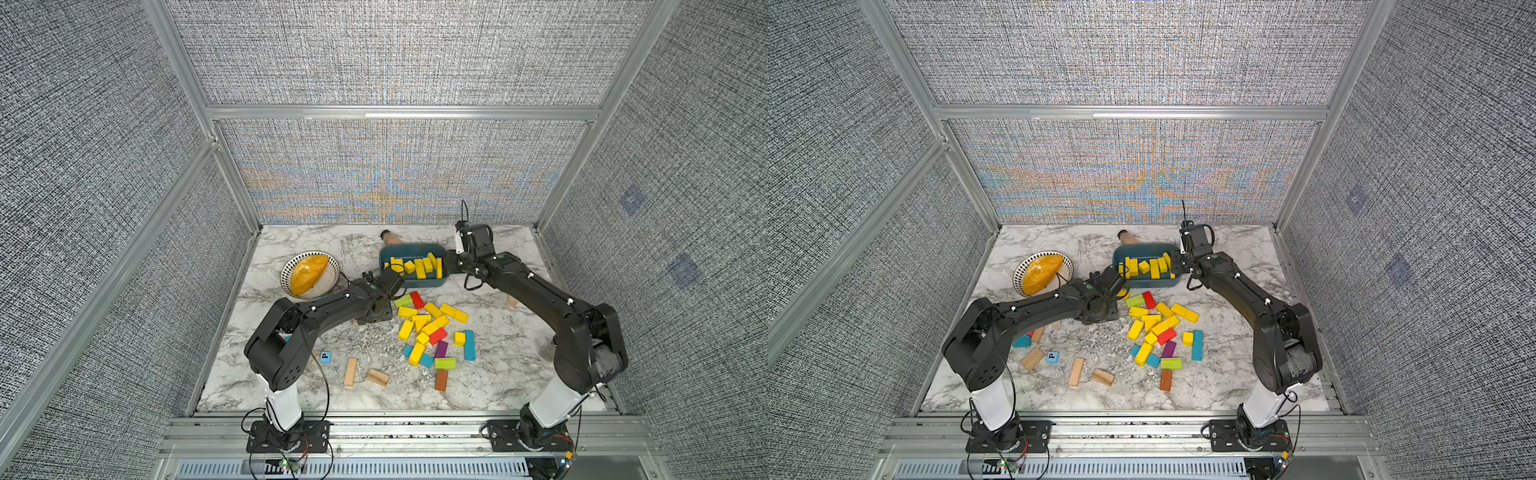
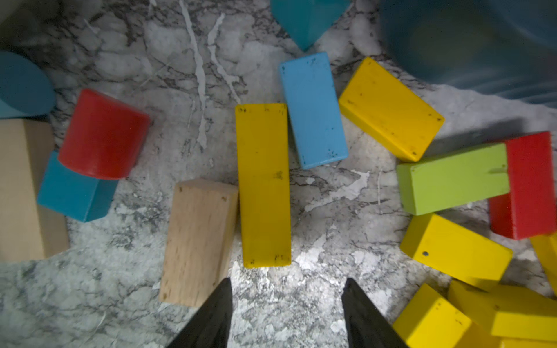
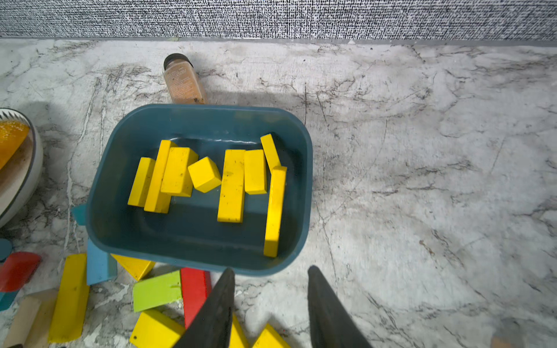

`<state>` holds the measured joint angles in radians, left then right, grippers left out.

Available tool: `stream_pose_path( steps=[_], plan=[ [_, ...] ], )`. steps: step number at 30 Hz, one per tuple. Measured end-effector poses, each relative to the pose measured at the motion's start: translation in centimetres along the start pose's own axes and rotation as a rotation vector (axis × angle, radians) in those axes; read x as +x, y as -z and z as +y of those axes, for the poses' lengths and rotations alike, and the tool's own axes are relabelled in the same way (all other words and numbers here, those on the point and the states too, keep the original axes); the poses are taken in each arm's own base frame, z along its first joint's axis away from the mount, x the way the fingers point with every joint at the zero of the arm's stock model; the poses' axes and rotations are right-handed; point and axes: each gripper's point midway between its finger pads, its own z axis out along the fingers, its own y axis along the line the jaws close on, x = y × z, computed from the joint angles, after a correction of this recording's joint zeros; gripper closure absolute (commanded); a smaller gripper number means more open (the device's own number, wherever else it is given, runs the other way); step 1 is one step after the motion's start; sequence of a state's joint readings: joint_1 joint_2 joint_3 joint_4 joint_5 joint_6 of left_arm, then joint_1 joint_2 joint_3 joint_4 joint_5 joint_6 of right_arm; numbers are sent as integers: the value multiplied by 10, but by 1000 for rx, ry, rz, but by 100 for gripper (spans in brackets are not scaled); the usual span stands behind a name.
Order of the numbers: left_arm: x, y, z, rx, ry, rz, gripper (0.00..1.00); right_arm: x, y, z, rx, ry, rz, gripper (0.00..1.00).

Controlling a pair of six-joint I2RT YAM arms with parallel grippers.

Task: Pick out the yellow building blocks
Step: Pick up the building block from the center of the board.

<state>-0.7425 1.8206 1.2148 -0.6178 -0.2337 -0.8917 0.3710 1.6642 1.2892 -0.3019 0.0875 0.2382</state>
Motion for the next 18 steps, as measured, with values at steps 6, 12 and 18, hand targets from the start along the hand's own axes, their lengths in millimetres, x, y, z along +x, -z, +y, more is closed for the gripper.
stream_pose_path(
  steps=[6,12,18],
  plan=[
    [1,-13,8,-39,17,27,41,15,7,-2,-11,-19,4,58],
    [-1,-22,4,-52,15,34,44,16,10,-1,-19,-26,0,58],
    [-6,-29,6,-73,8,40,51,14,13,-1,-24,-27,-9,58]
  ],
)
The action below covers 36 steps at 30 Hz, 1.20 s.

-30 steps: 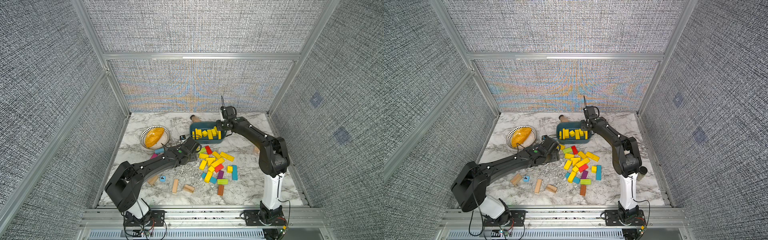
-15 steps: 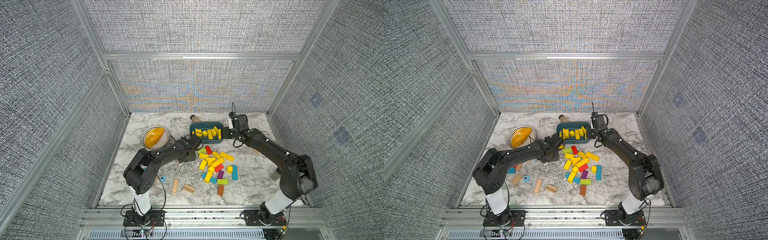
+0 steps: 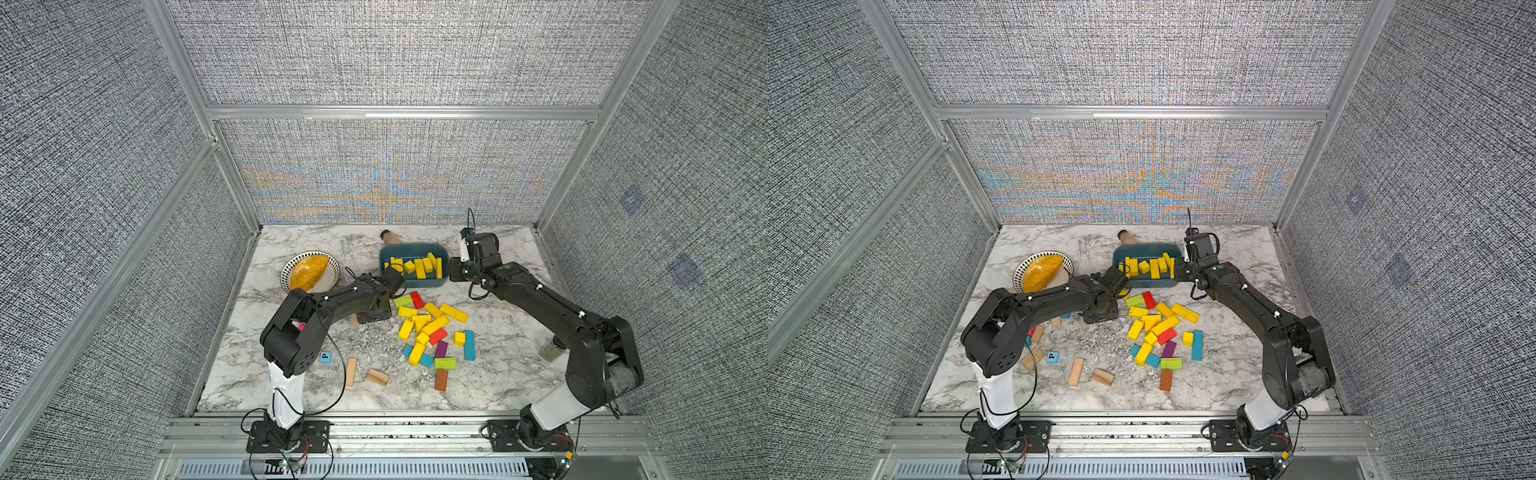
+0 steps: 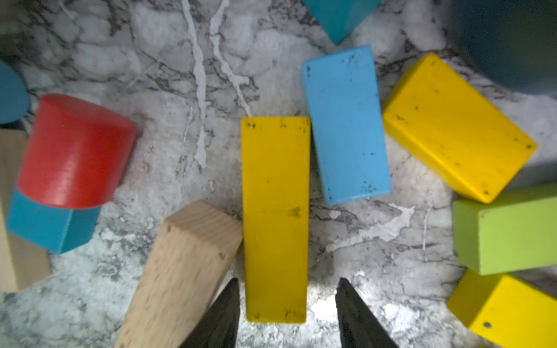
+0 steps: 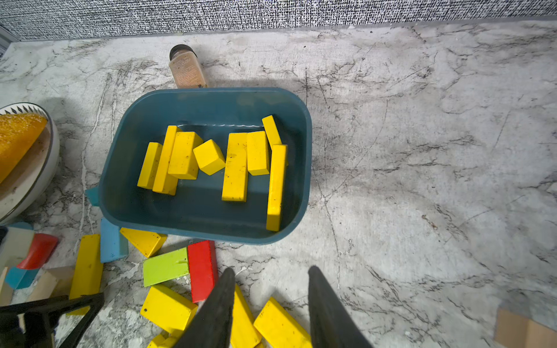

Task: Pick out the yellow building blocks
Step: Pick up the building block from the center of the board.

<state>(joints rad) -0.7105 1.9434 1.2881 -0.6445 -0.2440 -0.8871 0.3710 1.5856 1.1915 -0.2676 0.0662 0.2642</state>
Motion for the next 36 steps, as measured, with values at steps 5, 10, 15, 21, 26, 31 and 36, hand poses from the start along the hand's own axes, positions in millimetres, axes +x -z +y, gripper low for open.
stream_pose_path(
  steps=[5,10,15,21,26,31,36],
  plan=[
    [0,-5,4,-17,-13,8,61,2,0,-1,1,0,4,58],
    [-1,-7,6,-22,-16,10,71,3,0,-1,-1,-4,2,58],
    [-1,-7,6,-17,-21,6,81,3,1,0,-5,-12,1,58],
    [2,5,12,10,-28,-7,92,5,6,1,-17,-27,-2,58],
    [-4,35,14,93,-20,-76,97,7,9,2,-28,-40,-4,58],
    [-1,54,9,228,-39,-132,100,7,11,16,-88,-44,-4,58],
    [3,74,4,382,-63,-206,100,3,17,53,-216,-33,-13,58]
  ],
)
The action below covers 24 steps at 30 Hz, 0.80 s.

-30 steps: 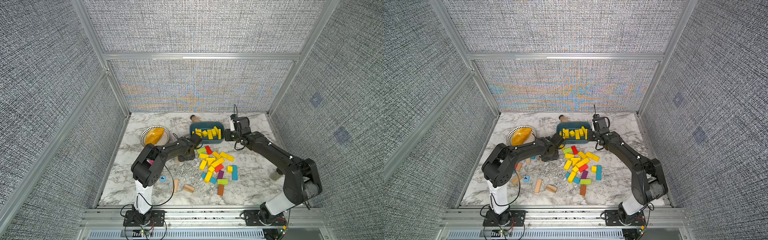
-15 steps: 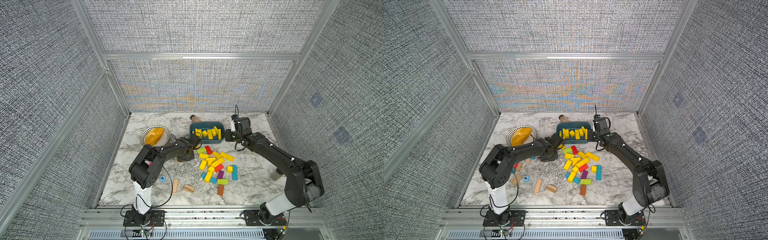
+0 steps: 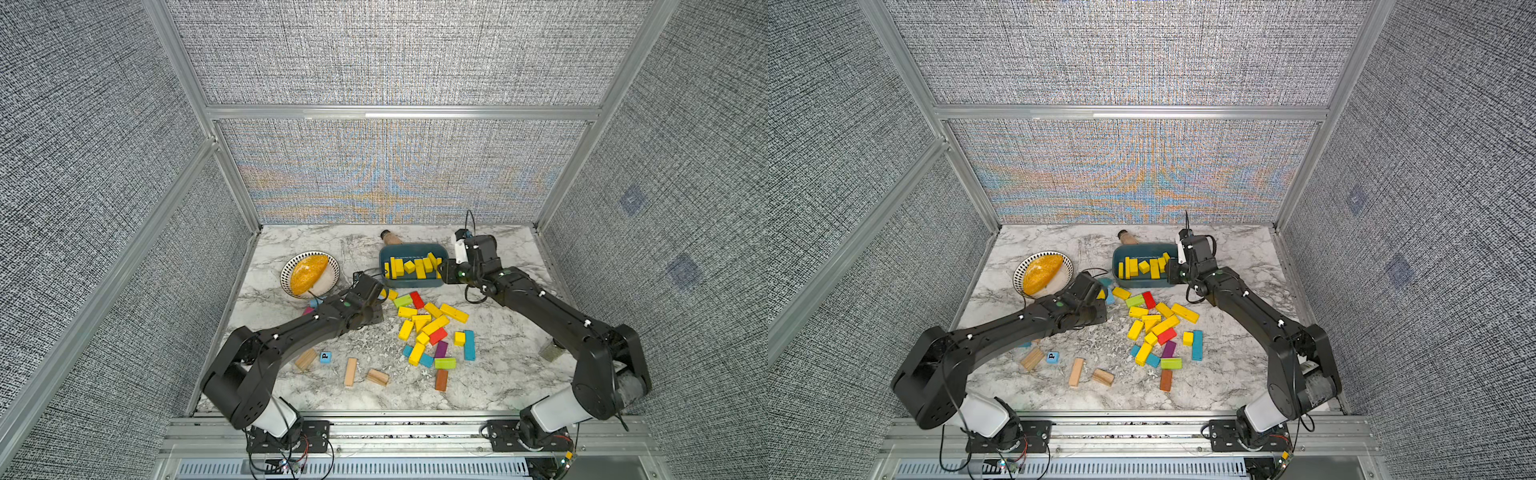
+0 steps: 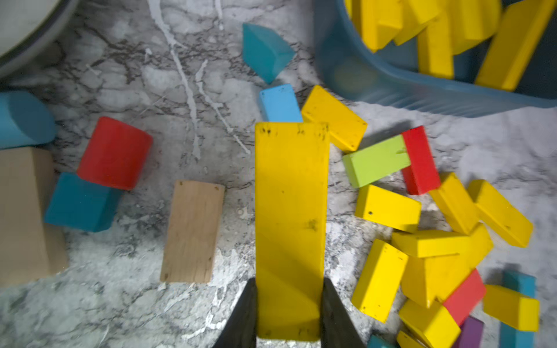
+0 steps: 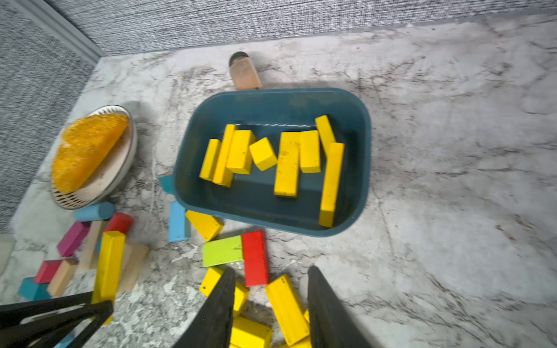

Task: Pick out the yellow building blocks
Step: Pick up the building block from the center of the board.

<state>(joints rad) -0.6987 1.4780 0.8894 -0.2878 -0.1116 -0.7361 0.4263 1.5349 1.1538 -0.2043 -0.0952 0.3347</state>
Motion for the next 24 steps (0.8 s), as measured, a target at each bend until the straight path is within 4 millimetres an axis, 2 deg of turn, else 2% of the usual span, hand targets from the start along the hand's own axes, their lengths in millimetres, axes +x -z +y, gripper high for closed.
stream_pose_path(
  steps=[2,8,10,14,19,22,24],
  plan=[
    [-3,8,-6,58,-9,-40,100,2,-3,18,-66,-2,14,58],
    [-11,25,-22,200,-57,-142,100,7,-12,96,-329,15,66,56],
    [-13,30,-27,240,-71,-164,100,9,-15,116,-401,16,85,54],
    [-18,40,-37,306,-101,-207,100,15,-23,137,-472,3,126,52],
    [-23,50,-46,360,-127,-238,100,26,-34,154,-504,13,163,52],
    [-24,53,-51,382,-140,-245,100,34,-39,157,-504,4,188,55],
    [-23,52,-50,383,-143,-242,100,38,-40,159,-508,-3,200,61]
  ],
)
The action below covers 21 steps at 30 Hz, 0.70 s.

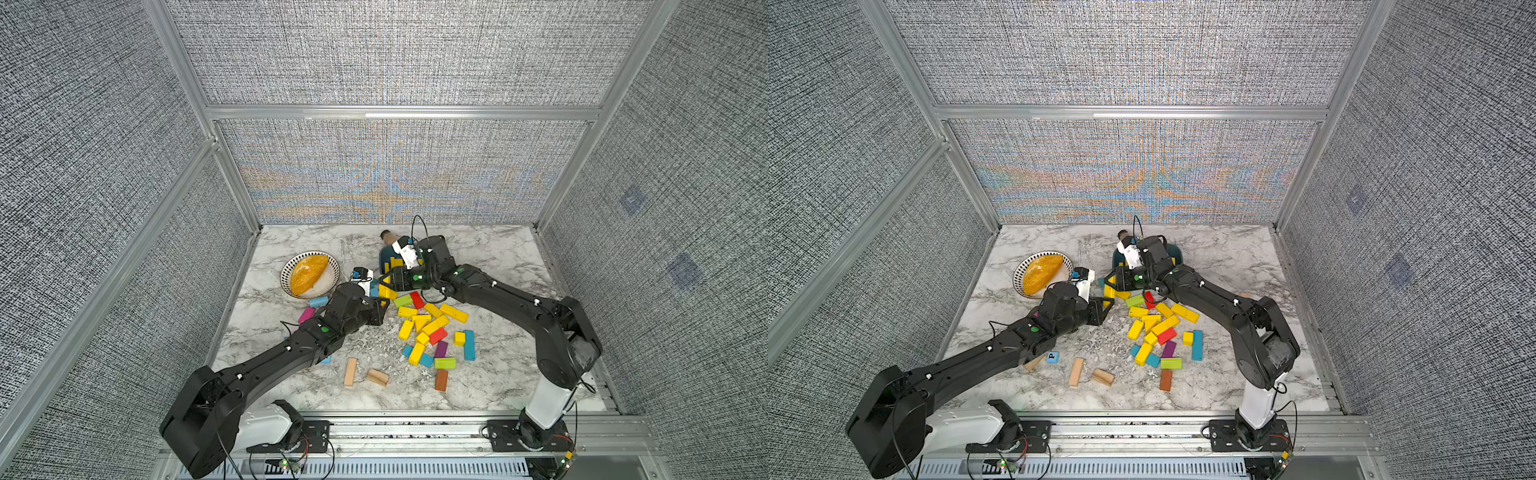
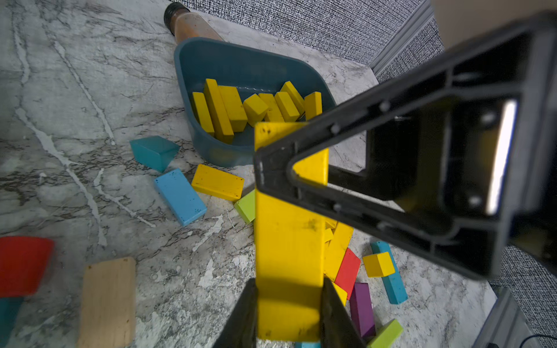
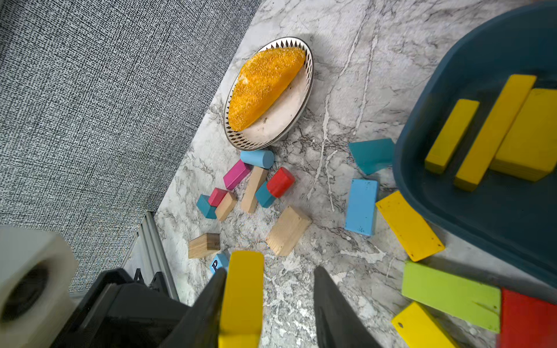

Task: Pick out the yellow building blocks
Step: Pick up the building block from the center of the board.

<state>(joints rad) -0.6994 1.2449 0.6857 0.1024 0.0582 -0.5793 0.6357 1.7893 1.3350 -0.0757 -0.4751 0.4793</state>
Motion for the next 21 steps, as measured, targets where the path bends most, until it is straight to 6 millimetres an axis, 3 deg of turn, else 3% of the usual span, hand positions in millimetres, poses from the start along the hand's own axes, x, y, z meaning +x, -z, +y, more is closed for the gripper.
stream_pose_path(
  steps=[2,5,6,9,11,13,16,21],
  plan=[
    [1,0,0,2,0,5,98,1,-1,2,-7,-10,-2,72],
    [4,0,2,-6,-1,15,85,3,-2,8,-42,-38,3,91],
    [4,0,2,-10,-4,13,76,3,-3,8,-42,-39,-1,95],
    [2,1,3,-15,-8,6,33,1,-2,9,-54,-52,-7,99],
    [-2,4,5,-31,-3,-13,17,-3,-1,2,-31,-48,-20,100],
    [-6,6,8,-48,1,-33,10,-9,2,-9,-1,-55,-38,100],
    [-11,11,12,-77,12,-60,8,-26,12,-30,61,-57,-75,100],
    [-10,18,36,-204,72,-82,7,-69,33,-94,327,-30,-171,100]
  ],
)
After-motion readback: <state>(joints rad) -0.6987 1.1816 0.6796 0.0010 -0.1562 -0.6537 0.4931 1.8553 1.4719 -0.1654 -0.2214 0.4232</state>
